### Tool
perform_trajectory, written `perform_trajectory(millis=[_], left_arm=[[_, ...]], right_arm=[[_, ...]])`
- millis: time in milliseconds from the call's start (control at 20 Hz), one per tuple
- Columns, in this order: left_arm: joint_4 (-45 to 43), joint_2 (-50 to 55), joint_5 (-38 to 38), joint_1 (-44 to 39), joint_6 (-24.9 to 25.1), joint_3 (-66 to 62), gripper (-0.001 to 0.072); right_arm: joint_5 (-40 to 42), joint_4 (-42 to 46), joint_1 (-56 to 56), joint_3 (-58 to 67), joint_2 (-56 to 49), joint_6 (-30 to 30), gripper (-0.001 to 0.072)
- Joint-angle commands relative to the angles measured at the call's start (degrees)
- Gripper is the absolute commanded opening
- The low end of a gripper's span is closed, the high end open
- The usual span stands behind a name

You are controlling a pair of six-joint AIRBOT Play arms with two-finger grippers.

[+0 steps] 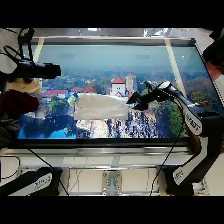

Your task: Fold the shirts.

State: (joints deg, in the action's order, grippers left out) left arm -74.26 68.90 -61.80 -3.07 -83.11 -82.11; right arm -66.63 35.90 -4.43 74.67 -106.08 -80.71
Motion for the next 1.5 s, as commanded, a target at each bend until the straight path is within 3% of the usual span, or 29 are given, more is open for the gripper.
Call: perform_trajectory(millis=[0,100,150,250,300,450,600,750,950,1200,1450], left_arm=[[1.01,0.57,-0.04,0.07,0.02,0.02,0.001],[1.01,0.57,-0.04,0.07,0.02,0.02,0.001],[1.01,0.57,-0.07,0.07,0.02,0.02,0.001],[0.98,0.57,-0.85,0.07,0.02,0.02,0.001],[0.96,0.57,-1.51,0.07,0.04,0.02,0.001],[0.92,0.57,-2.8,0.07,0.07,0.02,0.001],[0.74,0.57,-2.75,0.09,0.07,0.02,0.001],[0.7,0.59,-2.73,0.09,0.07,0.02,0.001],[0.74,0.59,-2.73,0.07,0.04,0.02,0.001],[0.81,0.59,-2.73,0.07,0.02,0.02,0.001],[1.03,0.59,-2.78,0.07,0.0,0.02,0.001]], right_arm=[[4.07,-6.43,-4.0,-0.98,-2.43,2.23,0.0595],[6.4,-7.63,-7.34,-0.11,-2.43,2.38,0.059],[7.13,-7.61,-8.9,0.9,-2.45,2.43,0.0535],[7.15,-7.63,-10.8,3.87,-2.43,2.32,0.0041],[6.62,-7.37,-10.93,6.1,-2.36,2.62,0.0017],[5.66,-2.54,-7.72,14.91,-0.92,3.08,0.0016],[2.27,13.62,0.22,21.62,4.39,-1.84,0.0015],[-3.82,29.49,11.5,22.1,14.14,-5.73,0.0015],[-12.61,38.6,28.74,21.27,23.87,-5.84,0.0015],[-15.85,39.04,49.55,7.85,36.52,-1.31,0.0015],[-10.19,40.44,62.53,-22.82,45.77,2.43,0.0015]])
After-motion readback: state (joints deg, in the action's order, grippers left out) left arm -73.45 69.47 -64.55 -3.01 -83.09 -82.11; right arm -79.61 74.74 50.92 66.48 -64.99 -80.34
